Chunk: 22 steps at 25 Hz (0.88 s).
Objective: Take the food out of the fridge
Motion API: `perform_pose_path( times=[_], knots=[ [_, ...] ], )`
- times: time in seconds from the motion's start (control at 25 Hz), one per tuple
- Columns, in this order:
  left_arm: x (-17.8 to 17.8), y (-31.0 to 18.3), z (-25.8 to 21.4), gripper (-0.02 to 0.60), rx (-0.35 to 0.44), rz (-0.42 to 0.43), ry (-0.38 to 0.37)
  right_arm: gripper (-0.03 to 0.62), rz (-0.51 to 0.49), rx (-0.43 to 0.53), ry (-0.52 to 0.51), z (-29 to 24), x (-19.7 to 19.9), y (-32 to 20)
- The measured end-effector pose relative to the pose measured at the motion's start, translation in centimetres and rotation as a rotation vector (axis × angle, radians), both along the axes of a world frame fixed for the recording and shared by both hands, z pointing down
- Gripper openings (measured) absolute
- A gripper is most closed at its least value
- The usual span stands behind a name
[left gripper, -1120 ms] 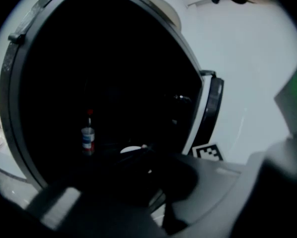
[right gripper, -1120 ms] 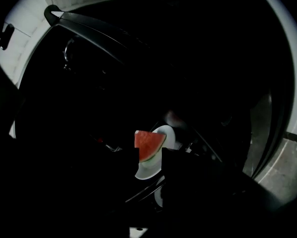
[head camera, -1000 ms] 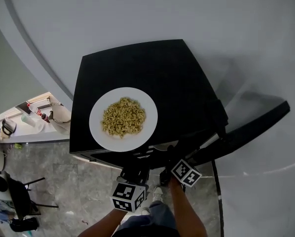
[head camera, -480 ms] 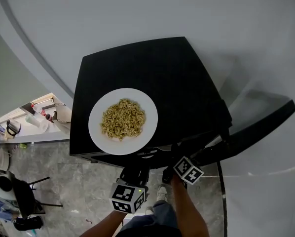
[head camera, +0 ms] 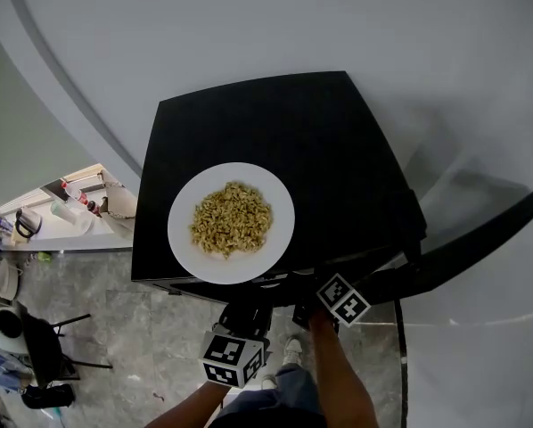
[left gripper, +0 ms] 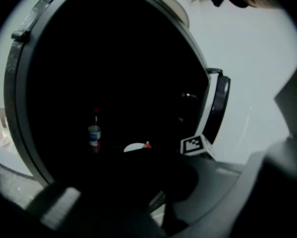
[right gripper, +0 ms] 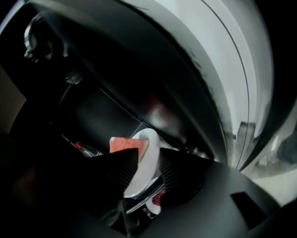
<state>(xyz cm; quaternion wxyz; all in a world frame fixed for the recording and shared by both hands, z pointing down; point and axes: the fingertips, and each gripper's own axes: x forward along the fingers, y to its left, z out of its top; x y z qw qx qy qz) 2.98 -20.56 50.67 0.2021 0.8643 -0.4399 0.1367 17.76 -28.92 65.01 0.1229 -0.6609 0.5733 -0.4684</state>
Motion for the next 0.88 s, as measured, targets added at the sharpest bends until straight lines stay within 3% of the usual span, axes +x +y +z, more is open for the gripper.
perform_pose_path(
  times=[0.12, 0.48, 0.88],
  knots=[
    [-0.5, -0.2, 0.2, -0.003, -0.002, -0.020, 0.003, 0.027, -0.005, -0.018, -0.069, 0.6, -0.4, 0.5],
    [-0.4, 0.1, 0.3, -0.003, -0.008, -0.025, 0.021, 0.015, 0.057, 0.033, -0.236, 0.8, -1.4, 2.8],
    [-0.9, 1.0, 0.5, -0.003, -0.011, -0.034, 0.028, 0.002, 0.086, 0.041, -0.335, 1.3, -2.7, 5.9]
  ],
)
